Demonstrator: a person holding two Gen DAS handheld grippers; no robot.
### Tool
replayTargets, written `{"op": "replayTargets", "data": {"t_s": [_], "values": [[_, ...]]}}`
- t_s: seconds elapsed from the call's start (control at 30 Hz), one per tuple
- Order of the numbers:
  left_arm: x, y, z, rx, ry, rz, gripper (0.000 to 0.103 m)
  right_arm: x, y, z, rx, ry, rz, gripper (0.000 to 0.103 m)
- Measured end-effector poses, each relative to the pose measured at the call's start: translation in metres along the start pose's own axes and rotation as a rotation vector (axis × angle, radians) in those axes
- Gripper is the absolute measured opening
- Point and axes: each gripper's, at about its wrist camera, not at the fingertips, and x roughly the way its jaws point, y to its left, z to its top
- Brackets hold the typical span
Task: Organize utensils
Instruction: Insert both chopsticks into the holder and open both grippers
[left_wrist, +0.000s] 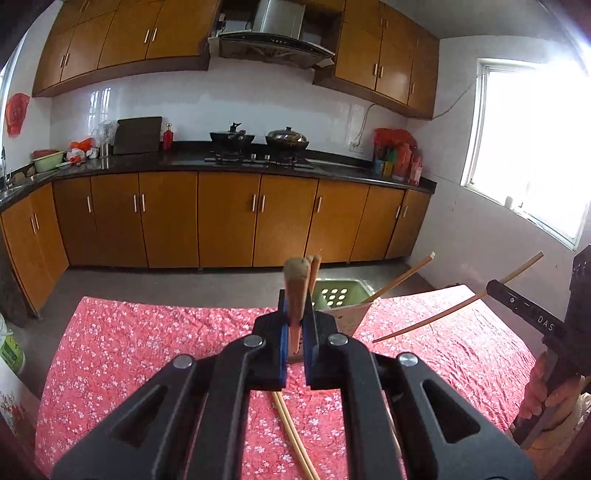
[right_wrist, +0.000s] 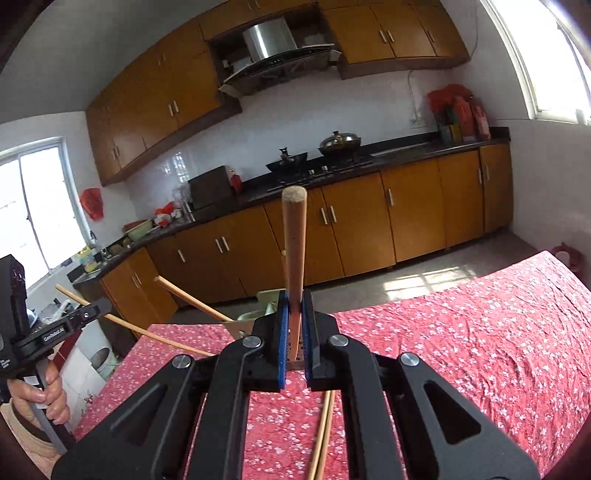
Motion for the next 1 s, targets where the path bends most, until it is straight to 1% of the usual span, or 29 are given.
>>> {"op": "replayTargets", "data": {"t_s": [0.07,0.13,0.23,0.3,0.4,0.5,0.67,0.73,0.87,0.97,1.0], "values": [[-0.004,-0.01,0.011,0.002,-0.033,-0.015,0.008,-0.003,0.009,0.009,-0.01,-0.019,0.031,0.007],[-0.006,-0.017,0.024,-0.006,-0.07,-0.023,0.007,-0.004,0.017,0.019,-0.025,-0.048,0.04,0.007],[-0.003,-0.029,0.042,-0.007,-0.126,-0.02,0.007,0.001,0.026,0.031,-0.039,-0.088,0.033,0.007],[0.004,-0.037,0.05,0.006,-0.141,-0.01,0.007,0.011,0.03,0.034,-0.045,-0.103,0.013,0.007],[0.029,-0.045,0.056,0.03,-0.115,0.023,0.007,0.034,0.032,0.034,-0.062,-0.09,-0.028,0.007],[0.053,-0.045,0.052,0.035,-0.07,0.049,0.007,0.058,0.032,0.035,-0.079,-0.046,-0.053,0.007],[0.089,-0.041,0.039,0.028,0.001,0.05,0.007,0.095,0.028,0.033,-0.075,0.038,-0.075,0.008],[0.101,-0.039,0.036,0.026,0.024,0.049,0.007,0.103,0.026,0.03,-0.063,0.062,-0.076,0.008],[0.114,-0.038,0.032,0.026,0.052,0.055,0.008,0.106,0.027,0.024,-0.064,0.073,-0.084,0.008],[0.116,-0.037,0.033,0.011,0.055,0.052,0.008,0.105,0.026,0.023,-0.049,0.077,-0.08,0.009],[0.116,-0.036,0.034,0.008,0.049,0.055,0.009,0.104,0.026,0.024,-0.045,0.074,-0.078,0.011]]}}
